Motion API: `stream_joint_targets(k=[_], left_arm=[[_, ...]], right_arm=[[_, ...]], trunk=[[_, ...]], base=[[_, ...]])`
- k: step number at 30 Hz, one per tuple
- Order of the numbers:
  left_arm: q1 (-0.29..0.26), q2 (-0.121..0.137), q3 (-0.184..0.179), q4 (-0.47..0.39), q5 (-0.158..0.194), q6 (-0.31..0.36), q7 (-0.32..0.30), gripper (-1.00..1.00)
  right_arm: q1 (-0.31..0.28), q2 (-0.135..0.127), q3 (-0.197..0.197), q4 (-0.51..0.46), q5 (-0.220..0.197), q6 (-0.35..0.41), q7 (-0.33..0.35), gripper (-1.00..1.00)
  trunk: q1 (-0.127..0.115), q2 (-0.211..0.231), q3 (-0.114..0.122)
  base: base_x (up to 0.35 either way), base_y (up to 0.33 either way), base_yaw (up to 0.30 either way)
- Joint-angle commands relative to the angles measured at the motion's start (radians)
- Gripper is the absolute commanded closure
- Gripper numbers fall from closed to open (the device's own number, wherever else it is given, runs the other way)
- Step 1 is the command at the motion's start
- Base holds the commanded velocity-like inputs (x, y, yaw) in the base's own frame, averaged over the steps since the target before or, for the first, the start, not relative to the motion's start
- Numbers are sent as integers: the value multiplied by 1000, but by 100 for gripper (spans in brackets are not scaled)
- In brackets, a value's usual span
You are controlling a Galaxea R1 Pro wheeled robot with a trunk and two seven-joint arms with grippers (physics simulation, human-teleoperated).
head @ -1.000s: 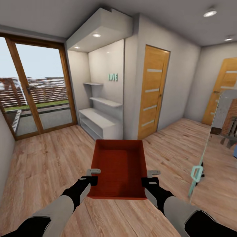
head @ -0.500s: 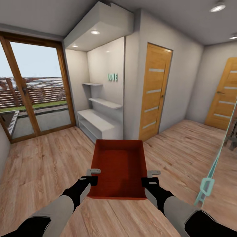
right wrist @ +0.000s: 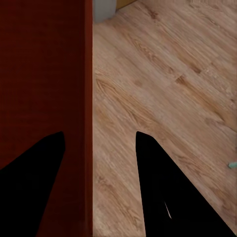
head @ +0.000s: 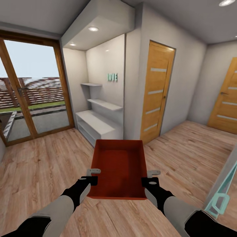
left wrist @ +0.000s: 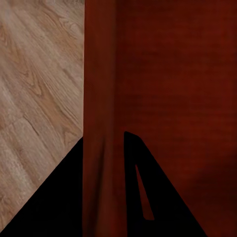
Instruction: Move the two storage containers from the living room to the garage. In the garage, place one container on the floor and stack the other container on top of it (either order is fine).
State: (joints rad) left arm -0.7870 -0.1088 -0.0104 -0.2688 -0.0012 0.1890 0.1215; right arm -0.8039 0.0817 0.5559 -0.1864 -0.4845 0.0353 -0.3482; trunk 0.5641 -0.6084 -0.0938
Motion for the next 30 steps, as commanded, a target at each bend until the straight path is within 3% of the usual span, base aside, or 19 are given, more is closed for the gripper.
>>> stream_joint_targets(k=[1, 7, 30], left_arm=[[0, 0, 18, -1, -17, 8, 11, 100], [0, 0, 18, -1, -17, 8, 11, 100], [0, 0, 18, -1, -17, 9, 11, 100]], right_arm=[[-1, 0, -32, -10, 6, 5, 37, 100], [-1, 0, -33, -10, 6, 5, 37, 100], [-1, 0, -33, -10, 6, 5, 37, 100]], trunk=[[1, -2, -2], [1, -2, -2], [1, -2, -2]], base=[[322, 0, 0], [322, 0, -39], [322, 0, -204]])
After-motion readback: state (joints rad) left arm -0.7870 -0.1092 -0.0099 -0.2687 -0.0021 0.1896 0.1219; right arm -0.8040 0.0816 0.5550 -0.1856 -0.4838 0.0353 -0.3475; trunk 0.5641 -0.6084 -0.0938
